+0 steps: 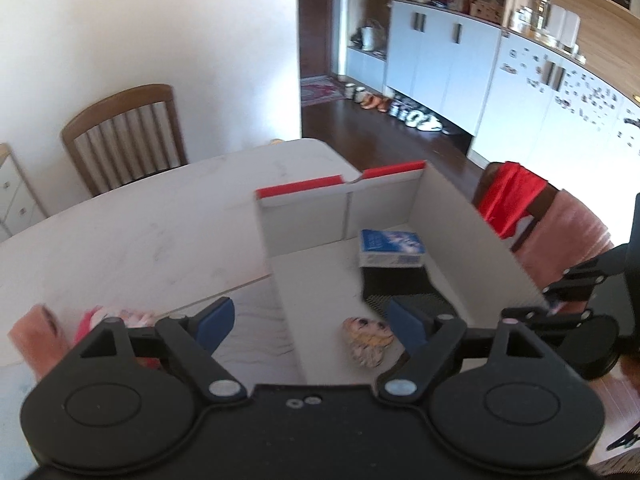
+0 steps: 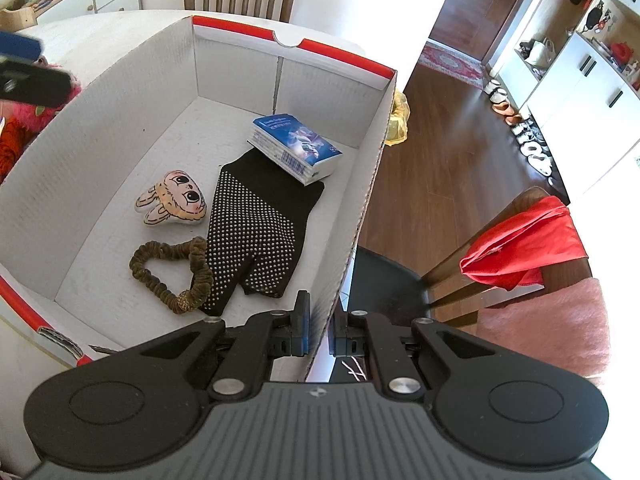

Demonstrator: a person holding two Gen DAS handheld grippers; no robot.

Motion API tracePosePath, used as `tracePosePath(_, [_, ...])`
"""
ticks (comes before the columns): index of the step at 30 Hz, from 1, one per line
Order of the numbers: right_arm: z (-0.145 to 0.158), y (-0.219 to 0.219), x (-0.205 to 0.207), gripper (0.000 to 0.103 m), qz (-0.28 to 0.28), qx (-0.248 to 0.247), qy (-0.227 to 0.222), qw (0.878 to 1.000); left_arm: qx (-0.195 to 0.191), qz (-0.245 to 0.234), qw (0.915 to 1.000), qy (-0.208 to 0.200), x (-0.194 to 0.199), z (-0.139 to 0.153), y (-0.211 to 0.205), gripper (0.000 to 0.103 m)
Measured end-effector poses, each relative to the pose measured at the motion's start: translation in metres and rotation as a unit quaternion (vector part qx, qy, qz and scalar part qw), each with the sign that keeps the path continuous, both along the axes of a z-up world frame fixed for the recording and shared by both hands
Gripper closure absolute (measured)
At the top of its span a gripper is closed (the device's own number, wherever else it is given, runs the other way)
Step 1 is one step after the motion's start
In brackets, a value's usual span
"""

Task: Organize objects
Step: 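Return the left gripper to the pile and grasp the patterned tissue pack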

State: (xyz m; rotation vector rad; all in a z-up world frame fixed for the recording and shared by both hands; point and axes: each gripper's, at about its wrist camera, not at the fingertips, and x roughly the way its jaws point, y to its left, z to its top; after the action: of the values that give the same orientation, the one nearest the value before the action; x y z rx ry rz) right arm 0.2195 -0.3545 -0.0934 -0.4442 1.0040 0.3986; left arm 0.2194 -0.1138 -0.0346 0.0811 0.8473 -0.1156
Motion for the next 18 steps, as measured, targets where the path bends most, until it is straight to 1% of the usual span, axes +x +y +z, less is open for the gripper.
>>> tracePosePath(7, [-0.001, 0.0, 0.0, 0.094, 0.001, -0.002, 0.0, 1.0, 0.0, 0.054, 0.9985, 0.001, -0.02, -0.011, 0.03, 0.015])
tracePosePath(8, [-0.001, 0.0, 0.0, 0.094, 0.002, -0.002, 0.0, 1.0, 0.002, 0.062, 0.9981, 0.0, -0.022, -0.012, 0.034, 0.013])
tracePosePath(14, [-0.001, -0.001, -0.001, 0.094, 0.002, -0.004, 0.0, 1.0, 0.002, 0.11, 0.994, -0.002, -0.036, -0.019, 0.061, 0.003])
tracePosePath(18, [-0.001, -0.001, -0.001, 0.094, 0.002, -0.004, 0.001, 1.0, 0.006, 0.139, 0.9903, 0.001, -0.044, -0.026, 0.077, 0.002])
